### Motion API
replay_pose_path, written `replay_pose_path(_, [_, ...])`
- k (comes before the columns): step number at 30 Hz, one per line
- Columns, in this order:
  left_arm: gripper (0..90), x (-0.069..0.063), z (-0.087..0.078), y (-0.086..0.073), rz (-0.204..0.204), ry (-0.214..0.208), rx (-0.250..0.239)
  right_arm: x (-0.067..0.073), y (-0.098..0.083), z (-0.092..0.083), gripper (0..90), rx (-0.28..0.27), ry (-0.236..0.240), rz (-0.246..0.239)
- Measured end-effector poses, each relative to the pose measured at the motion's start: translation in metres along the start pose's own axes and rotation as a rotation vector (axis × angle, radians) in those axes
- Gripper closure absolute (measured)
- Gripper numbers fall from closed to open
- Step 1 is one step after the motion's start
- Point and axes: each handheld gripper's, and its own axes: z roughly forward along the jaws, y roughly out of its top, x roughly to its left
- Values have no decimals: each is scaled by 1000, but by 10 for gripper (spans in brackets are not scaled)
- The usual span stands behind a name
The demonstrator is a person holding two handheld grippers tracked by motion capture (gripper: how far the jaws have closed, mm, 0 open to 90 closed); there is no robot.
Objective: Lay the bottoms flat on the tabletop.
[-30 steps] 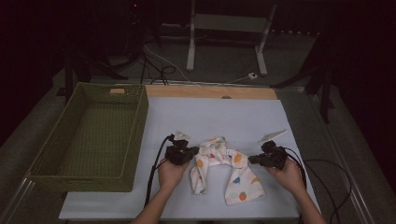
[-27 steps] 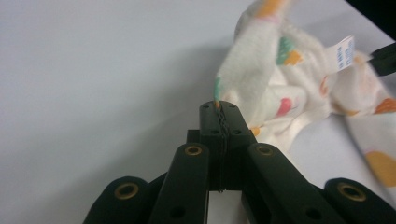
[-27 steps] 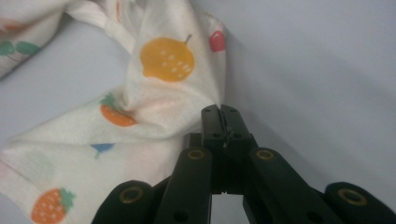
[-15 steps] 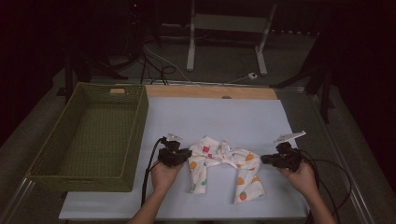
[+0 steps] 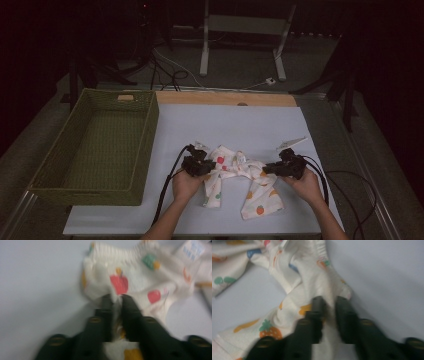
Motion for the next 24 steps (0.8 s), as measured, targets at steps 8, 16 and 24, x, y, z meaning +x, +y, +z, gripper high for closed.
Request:
replay_pose_path(8, [889,-4,-19,-22,-15,-62,22,13,-22,-10,873,32,38,-30])
replay_pose_path(16, [704,1,-27,1,-2,-57,-56,1,-8,-29,698,-84,29,22])
replay_pose_path(24, [699,3,-1,20,2,-38,-68,-8,1,-6,730,-70,3,56])
